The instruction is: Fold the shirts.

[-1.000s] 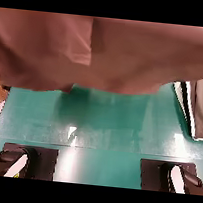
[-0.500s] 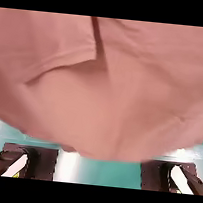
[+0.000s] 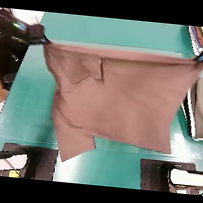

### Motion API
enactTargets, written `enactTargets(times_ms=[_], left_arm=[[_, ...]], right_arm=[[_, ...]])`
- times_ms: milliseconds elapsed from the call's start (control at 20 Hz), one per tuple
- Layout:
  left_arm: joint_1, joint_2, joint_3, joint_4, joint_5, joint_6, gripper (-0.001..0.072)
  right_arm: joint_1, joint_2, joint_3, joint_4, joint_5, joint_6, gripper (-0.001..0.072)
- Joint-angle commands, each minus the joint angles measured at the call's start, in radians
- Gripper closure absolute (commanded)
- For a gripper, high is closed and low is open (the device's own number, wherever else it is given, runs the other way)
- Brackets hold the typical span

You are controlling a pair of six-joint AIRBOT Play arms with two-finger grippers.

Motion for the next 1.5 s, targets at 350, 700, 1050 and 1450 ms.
enactTargets(times_ms=[350,700,1050,1450], left_arm=[[0.001,-0.262,0.004,-0.003,0.406,0.072,0.0682],[-0.006,-0.262,-0.045,-0.003,0.091,0.071,0.0682],[-0.006,-0.262,-0.194,-0.007,0.177,0.072,0.0679],[0.056,-0.119,-0.253,0.052,0.04,0.067,0.0168]], right_arm=[[-0.023,-0.252,0.002,0.066,-0.451,0.005,0.0698],[-0.026,-0.204,-0.098,-0.016,-0.236,-0.038,0.0699],[-0.007,-0.05,-0.528,0.013,-0.459,-0.016,0.0697],[-0.031,0.09,-0.634,0.014,-0.378,-0.026,0.0365]])
